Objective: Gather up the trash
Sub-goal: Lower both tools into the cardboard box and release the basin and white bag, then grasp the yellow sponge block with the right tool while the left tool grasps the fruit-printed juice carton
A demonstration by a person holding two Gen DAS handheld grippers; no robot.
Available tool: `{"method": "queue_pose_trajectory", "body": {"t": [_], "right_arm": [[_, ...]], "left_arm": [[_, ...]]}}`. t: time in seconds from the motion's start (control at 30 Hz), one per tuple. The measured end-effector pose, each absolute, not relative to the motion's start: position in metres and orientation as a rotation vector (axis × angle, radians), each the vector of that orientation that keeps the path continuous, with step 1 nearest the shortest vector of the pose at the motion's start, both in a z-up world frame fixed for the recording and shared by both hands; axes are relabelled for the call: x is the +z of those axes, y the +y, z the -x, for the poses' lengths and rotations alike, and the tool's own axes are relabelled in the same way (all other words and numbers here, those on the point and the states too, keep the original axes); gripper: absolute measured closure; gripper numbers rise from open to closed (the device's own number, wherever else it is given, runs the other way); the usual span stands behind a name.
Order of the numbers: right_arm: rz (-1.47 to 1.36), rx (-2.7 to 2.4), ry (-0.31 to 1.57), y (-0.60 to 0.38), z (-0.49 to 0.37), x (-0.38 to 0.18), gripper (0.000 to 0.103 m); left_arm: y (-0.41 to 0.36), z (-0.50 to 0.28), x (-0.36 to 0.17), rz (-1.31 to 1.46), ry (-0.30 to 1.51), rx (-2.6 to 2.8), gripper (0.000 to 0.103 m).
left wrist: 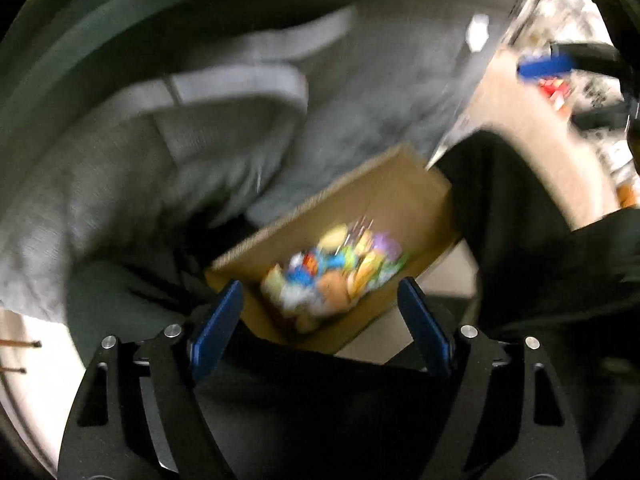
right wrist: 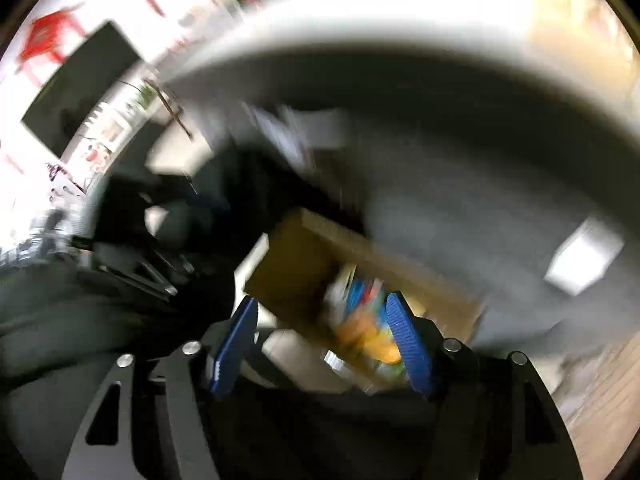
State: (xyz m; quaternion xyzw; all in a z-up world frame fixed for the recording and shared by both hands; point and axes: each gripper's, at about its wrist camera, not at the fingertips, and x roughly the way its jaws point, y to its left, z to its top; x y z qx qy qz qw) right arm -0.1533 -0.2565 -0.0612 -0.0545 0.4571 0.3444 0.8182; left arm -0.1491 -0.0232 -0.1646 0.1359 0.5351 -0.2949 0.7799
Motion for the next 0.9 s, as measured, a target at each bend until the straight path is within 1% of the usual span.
{"method": "queue_pose_trajectory", "body": {"t": [0.03, 0.1, 0.13, 0.2, 0.27, 0.37, 0.47, 0.5, 0.53, 0.63, 0.73, 0.9], "right_arm": [[0.150, 0.708, 0.893, -0.264, 0.152, -0.032, 0.023], [0.236, 0.643, 0.790, -0.278, 0.139, 0.004, 0.019], [0.288, 0.607, 0.760, -0.285, 0.125, 0.015, 0.018], [0.356, 0.577, 0.763, -0.292, 0.101, 0.015, 0.018], [0.401, 0.574, 0.811, -0.300, 0.074, 0.002, 0.018], [0.437, 0.628, 0.868, -0.304, 0.051, -0.020, 0.023], [0.446, 0.684, 0.901, -0.306, 0.040, -0.035, 0.034], [0.410, 0.711, 0.903, -0.306, 0.035, -0.038, 0.041], [0.354, 0.736, 0.922, -0.307, 0.029, -0.039, 0.051], [0.318, 0.707, 0.910, -0.303, 0.026, -0.036, 0.053], [0.214, 0.670, 0.924, -0.301, 0.014, -0.034, 0.054], [0.090, 0.617, 0.913, -0.306, 0.005, -0.031, 0.054]], "left_arm": [[-0.022, 0.150, -0.147, -0.262, 1.103, -0.653, 0.026], [-0.023, 0.150, -0.120, -0.238, 1.034, -0.673, 0.024], [-0.026, 0.150, -0.107, -0.233, 1.000, -0.681, 0.021], [-0.034, 0.144, -0.081, -0.234, 0.926, -0.681, 0.021], [-0.038, 0.140, -0.064, -0.223, 0.878, -0.689, 0.021], [-0.042, 0.134, -0.052, -0.177, 0.861, -0.692, 0.021], [-0.048, 0.122, -0.048, -0.127, 0.867, -0.678, 0.021], [-0.049, 0.117, -0.044, -0.119, 0.869, -0.666, 0.021], [-0.050, 0.114, -0.041, -0.112, 0.866, -0.656, 0.021], [-0.051, 0.092, -0.028, -0.072, 0.839, -0.609, 0.020], [-0.057, 0.049, -0.007, -0.023, 0.822, -0.514, 0.020], [-0.078, -0.055, 0.022, -0.013, 0.748, -0.385, 0.018]]}}
